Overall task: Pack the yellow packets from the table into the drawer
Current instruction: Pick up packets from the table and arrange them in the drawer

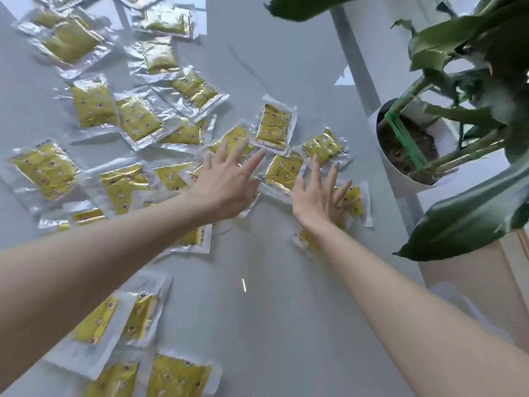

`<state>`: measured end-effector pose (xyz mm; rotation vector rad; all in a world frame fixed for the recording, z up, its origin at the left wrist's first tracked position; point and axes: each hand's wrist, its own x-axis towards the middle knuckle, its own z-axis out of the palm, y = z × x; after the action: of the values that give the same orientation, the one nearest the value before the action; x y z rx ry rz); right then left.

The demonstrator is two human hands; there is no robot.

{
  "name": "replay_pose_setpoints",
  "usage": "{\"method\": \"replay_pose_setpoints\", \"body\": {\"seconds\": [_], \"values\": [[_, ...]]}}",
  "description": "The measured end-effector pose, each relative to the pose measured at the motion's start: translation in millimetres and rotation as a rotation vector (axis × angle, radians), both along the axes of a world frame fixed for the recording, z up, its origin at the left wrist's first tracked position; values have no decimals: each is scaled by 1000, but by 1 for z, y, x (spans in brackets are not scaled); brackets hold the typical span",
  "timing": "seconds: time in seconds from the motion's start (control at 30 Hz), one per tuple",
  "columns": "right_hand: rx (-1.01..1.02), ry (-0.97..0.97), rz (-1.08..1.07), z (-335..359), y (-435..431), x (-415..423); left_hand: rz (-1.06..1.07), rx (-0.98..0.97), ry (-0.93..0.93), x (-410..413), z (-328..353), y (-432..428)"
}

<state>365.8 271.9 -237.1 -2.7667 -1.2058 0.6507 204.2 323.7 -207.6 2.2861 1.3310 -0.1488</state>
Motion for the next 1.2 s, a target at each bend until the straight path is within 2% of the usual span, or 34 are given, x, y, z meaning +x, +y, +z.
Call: {"method": "replay_pose_setpoints", "body": {"seconds": [0.27,0.5,0.67,0.83,1.0,1.1,1.2], "values": [[70,-56,56,-24,-9,7,-51,82,37,46,-31,13],[92,-22,135,-23,-26,-5,-99,117,145,29,-37,-2],[89,59,213,-17,-50,-33,-153,117,180,-1,-27,-22],[111,224,288,-2,-74,-47,-142,119,190,-26,-20,-57],[147,114,293,16,-95,-30,16,129,34,-23,-15,-88],[56,171,104,20,-98,-21,274,131,-60,-9,-14,-99],[17,212,-46,21,-96,-20,482,64,-64,6,-17,-105]]}}
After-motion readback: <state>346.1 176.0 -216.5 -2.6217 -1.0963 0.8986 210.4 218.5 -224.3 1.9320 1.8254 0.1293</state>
